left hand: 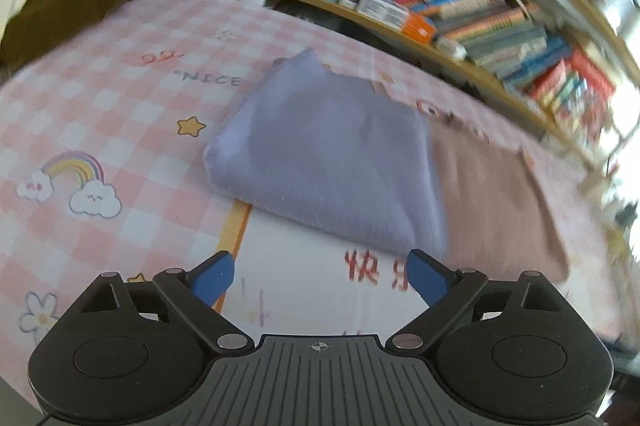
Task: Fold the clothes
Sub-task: 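Move both tools to the side edges of the folded sweater, then grasp the lavender side edge with the left tool while the right tool grasps the pink edge, then lift both edges and fold the lavender half over onto the pink half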
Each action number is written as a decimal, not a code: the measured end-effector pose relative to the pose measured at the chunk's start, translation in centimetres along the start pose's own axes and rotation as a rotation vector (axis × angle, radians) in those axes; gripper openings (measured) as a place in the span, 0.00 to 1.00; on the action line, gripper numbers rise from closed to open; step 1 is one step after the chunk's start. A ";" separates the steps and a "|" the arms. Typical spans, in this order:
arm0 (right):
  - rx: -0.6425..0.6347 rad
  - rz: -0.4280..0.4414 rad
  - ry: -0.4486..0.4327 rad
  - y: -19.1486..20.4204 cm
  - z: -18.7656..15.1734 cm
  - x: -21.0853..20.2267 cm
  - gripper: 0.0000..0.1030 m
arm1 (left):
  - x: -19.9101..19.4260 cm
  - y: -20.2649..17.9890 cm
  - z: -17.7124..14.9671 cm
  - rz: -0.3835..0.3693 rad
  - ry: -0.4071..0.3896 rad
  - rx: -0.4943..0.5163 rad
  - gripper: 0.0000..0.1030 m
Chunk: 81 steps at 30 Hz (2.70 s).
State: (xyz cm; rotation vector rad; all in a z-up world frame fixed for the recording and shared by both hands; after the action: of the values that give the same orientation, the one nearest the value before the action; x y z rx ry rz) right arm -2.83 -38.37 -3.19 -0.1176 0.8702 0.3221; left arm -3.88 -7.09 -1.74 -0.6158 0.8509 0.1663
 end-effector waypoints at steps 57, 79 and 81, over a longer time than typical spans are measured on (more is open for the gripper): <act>0.175 -0.129 0.038 -4.3 5.8 5.2 0.81 | 7.9 8.0 6.1 -0.226 0.072 -0.652 0.16; 0.300 0.180 0.080 -7.0 7.7 6.9 0.09 | 7.4 9.8 4.9 -0.232 -0.067 -0.846 0.08; 0.278 0.231 0.087 -6.5 7.7 7.0 0.08 | 6.2 10.2 4.8 -0.210 -0.111 -0.838 0.08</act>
State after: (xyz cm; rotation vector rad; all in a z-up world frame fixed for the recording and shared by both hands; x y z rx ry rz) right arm 9.12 -41.11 -3.78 0.2301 1.0087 0.4099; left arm -0.52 3.38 -8.48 -1.4590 0.5797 0.3683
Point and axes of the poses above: each gripper's, at about its wrist camera, not at the fingertips, and x roughly the way its jaws point, y to its left, z to its top, the point moved 2 cm from there along x, roughly the way its jaws point, and after that the axes turned 10 degrees about -x, right-handed, at the moved point
